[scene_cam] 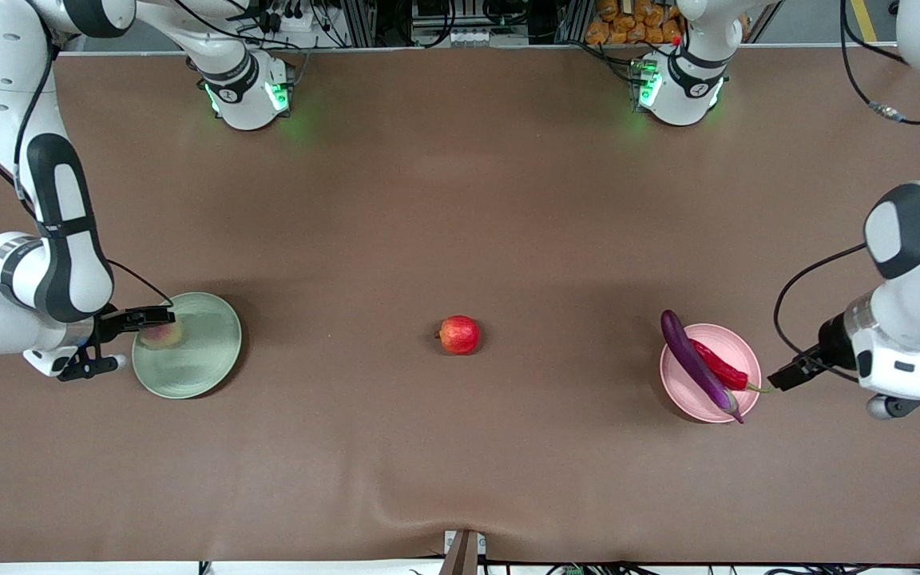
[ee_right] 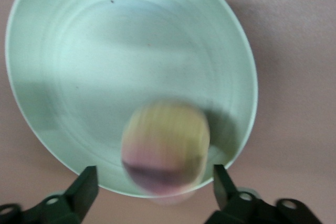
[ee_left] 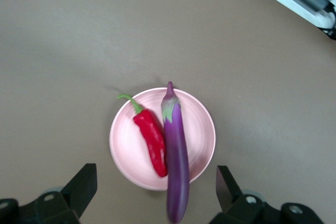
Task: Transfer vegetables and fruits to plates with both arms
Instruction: 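Release the peach onto the green plate while the left gripper withdraws, then move the right gripper to the red pomegranate and grasp it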
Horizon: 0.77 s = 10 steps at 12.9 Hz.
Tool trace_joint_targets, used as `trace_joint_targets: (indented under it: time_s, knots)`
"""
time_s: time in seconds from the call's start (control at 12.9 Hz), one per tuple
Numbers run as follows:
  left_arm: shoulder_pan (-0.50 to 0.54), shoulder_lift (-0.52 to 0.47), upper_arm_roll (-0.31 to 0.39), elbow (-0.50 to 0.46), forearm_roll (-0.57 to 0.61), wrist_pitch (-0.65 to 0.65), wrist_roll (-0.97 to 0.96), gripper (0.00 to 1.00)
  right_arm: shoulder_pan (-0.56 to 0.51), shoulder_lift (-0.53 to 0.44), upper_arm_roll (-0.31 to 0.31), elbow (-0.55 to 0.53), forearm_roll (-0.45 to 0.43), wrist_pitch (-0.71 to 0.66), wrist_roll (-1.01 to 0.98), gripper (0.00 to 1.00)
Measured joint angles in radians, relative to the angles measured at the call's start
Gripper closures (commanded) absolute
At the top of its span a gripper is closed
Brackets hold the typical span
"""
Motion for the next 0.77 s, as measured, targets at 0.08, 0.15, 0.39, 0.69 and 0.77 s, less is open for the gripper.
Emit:
trace_joint_targets:
  time_s: [0.08,0.15,0.39,0.69,0.77]
  knots:
    - [-0.001,-0.028,-0.003,0.024,0.0,-0.061,0.046,0.0,0.01,-0.002,0.002,0.014,0.003,-0.025,0.044,0.0]
    - [-0.002,-0.052,-0.006,0.051,0.0,-0.113,0.081,0.0,0.025,-0.004,0.007,0.035,0.004,-0.061,0.119,0.0]
    - [-0.002,-0.111,-0.026,0.112,-0.001,-0.284,0.164,0.0,0.107,-0.014,0.032,0.121,0.052,-0.183,0.383,0.0]
    - [0.0,-0.171,-0.03,0.145,-0.001,-0.361,0.269,0.0,0.262,-0.02,0.052,0.204,0.18,-0.215,0.75,0.0]
    - [0.0,-0.196,-0.03,0.149,-0.001,-0.366,0.303,0.0,0.311,-0.019,0.054,0.209,0.21,-0.202,0.854,0.0]
